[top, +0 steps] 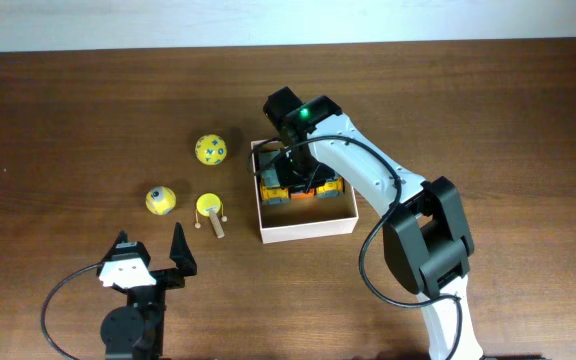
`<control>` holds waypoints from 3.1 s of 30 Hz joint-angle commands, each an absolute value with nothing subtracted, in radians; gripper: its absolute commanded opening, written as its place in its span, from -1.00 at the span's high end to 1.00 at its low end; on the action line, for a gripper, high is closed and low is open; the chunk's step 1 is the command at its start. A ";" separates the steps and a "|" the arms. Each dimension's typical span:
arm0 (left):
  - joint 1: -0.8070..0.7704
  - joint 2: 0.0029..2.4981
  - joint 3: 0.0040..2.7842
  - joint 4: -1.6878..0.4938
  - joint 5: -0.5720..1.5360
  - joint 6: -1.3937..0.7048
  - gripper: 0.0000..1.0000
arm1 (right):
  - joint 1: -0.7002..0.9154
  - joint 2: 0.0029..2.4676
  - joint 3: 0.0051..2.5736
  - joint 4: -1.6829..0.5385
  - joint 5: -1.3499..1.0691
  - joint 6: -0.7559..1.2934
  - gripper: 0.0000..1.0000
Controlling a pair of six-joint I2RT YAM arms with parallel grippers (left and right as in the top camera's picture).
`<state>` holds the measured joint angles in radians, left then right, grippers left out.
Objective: Pack container
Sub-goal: 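Lower the cube between the two trucks and open the right gripper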
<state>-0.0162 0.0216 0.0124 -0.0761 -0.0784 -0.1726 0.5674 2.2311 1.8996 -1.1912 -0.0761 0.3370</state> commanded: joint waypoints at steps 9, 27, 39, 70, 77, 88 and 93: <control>-0.010 0.017 0.009 -0.080 -0.067 -0.156 -0.99 | 0.575 2.214 1.881 -1.153 0.014 0.338 0.47; -0.010 0.017 0.009 -0.080 -0.067 -0.156 -0.98 | 0.576 2.137 1.904 -1.261 -0.010 0.339 0.60; -0.010 0.017 0.009 -0.080 -0.067 -0.156 -0.99 | 0.582 2.116 1.898 -1.278 -0.014 0.373 0.85; -0.010 0.017 0.009 -0.080 -0.067 -0.156 -0.99 | 0.611 2.118 1.691 -1.069 -0.014 0.429 0.85; -0.010 0.017 0.009 -0.080 -0.067 -0.156 -0.99 | 0.611 2.118 1.671 -1.024 -0.009 0.428 0.85; -0.010 0.017 0.009 -0.080 -0.067 -0.156 -0.99 | 0.608 2.118 1.671 -0.976 0.054 0.424 0.84; -0.010 0.017 0.009 -0.080 -0.067 -0.156 -0.99 | 0.608 2.118 1.672 -0.968 0.084 0.424 0.84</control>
